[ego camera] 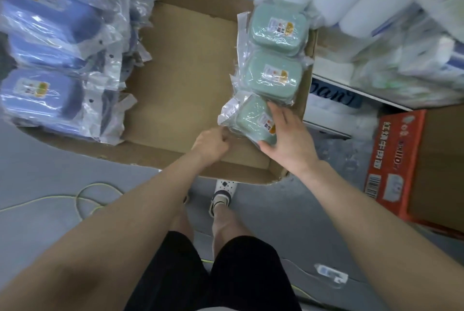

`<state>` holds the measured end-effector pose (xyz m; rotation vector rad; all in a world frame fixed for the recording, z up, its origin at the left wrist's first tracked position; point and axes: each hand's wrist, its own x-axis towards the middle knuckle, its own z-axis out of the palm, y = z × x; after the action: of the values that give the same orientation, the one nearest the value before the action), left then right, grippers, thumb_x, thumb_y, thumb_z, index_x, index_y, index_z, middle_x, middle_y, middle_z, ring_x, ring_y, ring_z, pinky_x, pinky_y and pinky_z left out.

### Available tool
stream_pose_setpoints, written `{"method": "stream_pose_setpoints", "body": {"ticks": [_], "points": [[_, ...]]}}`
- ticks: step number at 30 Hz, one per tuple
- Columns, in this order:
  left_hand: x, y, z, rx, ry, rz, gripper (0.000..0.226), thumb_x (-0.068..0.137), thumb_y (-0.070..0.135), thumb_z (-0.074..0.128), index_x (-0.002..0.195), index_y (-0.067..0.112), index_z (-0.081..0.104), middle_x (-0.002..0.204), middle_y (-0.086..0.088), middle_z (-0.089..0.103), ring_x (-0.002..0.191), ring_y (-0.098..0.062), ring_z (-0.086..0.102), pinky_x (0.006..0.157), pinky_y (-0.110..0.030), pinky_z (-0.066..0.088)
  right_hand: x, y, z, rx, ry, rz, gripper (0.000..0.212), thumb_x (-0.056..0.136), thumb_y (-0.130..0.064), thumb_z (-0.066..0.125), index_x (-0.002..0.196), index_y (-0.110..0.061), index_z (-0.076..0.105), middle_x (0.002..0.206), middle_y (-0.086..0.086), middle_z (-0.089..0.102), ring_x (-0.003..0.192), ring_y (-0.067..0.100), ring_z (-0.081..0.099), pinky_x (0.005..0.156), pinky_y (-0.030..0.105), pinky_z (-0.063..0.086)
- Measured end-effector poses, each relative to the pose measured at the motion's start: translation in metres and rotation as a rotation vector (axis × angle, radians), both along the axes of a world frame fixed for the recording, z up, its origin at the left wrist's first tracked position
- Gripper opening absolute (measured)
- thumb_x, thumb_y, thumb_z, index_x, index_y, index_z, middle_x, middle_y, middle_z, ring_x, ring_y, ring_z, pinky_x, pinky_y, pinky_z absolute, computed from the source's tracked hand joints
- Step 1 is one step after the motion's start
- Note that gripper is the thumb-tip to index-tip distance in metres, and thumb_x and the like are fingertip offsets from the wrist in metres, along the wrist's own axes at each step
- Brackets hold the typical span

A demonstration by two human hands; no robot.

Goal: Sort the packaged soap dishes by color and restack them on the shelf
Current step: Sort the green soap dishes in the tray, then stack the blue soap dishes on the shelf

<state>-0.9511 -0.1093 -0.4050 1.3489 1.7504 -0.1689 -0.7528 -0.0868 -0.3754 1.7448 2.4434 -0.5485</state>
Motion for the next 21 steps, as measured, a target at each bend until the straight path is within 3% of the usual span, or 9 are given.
{"method": "stream_pose_setpoints", "body": {"ticks": [3,8,12,14,17,21], "points": [[-0.022,0.0,-0.001,-0.002,0.014,-0.006,0.036,0.097,0.035,0.048,0.127,0.016,0.056,0.124,-0.011,0.063,0.113,-0.033,0.058,0.092,-0.034,0.044,-0.009,0.006,-0.007,-0.012,-0.099,0.052,0.092,0.076,-0.039,0.076,0.15,-0.012,0.027,0.133,0.014,0.047,0.116,0.034,0.052,0.095,0.045,0.049],[-0.064,-0.008,0.017,0.099,0.119,-0.086,0.044,0.096,0.028,0.051,0.137,0.013,0.044,0.136,-0.011,0.05,0.116,-0.036,0.055,0.093,-0.039,0.045,-0.024,0.013,-0.004,-0.054,-0.258,0.077,0.096,0.077,-0.036,0.076,0.15,-0.012,0.02,0.136,0.019,0.043,0.124,0.036,0.046,0.103,0.046,0.041],[-0.095,-0.013,0.05,0.278,0.179,-0.123,0.053,0.091,0.02,0.054,0.143,0.018,0.041,0.144,-0.003,0.043,0.122,-0.034,0.049,0.097,-0.041,0.043,-0.036,0.012,0.022,0.017,-0.38,0.124,0.094,0.074,-0.046,0.077,0.147,-0.011,0.029,0.131,0.017,0.05,0.116,0.034,0.054,0.094,0.043,0.046],[-0.111,-0.014,0.073,0.458,0.203,-0.116,0.05,0.088,0.017,0.057,0.137,0.019,0.05,0.137,-0.003,0.051,0.119,-0.031,0.051,0.096,-0.042,0.046,-0.049,0.012,0.038,0.075,-0.341,0.161,0.085,0.075,-0.046,0.076,0.143,-0.011,0.039,0.124,0.015,0.056,0.108,0.034,0.058,0.085,0.042,0.049],[-0.141,-0.014,0.104,0.72,0.213,-0.103,0.042,0.081,0.009,0.062,0.123,0.017,0.063,0.122,-0.006,0.06,0.109,-0.031,0.056,0.083,-0.044,0.054,-0.082,0.018,0.062,0.09,-0.237,0.201,0.068,0.087,-0.042,0.064,0.142,-0.009,0.042,0.126,0.015,0.055,0.11,0.034,0.055,0.087,0.043,0.048],[-0.192,-0.013,0.129,0.868,0.32,-0.103,0.046,0.075,0.004,0.065,0.119,0.016,0.061,0.123,-0.008,0.057,0.113,-0.033,0.051,0.085,-0.045,0.054,-0.146,0.045,0.093,0.162,-0.035,0.205,0.053,0.089,-0.034,0.061,0.133,-0.007,0.05,0.121,0.016,0.057,0.108,0.035,0.053,0.087,0.044,0.048]]}}
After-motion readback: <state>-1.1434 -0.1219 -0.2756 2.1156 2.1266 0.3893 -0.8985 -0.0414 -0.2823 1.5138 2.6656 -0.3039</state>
